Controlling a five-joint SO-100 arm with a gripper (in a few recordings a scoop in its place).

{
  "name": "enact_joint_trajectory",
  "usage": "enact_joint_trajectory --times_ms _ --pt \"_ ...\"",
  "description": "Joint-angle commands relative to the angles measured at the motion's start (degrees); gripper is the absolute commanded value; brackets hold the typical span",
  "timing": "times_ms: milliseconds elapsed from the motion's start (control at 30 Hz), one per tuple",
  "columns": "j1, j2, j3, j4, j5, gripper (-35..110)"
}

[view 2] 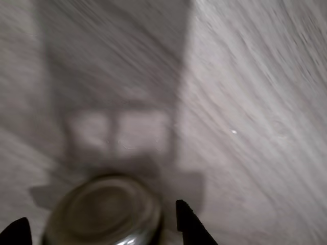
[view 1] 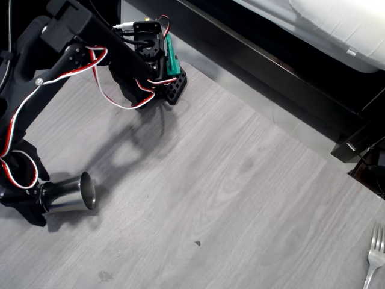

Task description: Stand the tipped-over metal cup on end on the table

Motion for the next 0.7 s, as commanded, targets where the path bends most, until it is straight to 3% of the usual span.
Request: enact_joint_trajectory --times_ms 0,133,667 --pt "-1.1 0.5 0.0 -0.8 0.6 28" --pt "-1.6 0.5 0.4 -1.9 1.8 3" --pt "-2.3 6.7 1.5 -2.2 3.3 0"
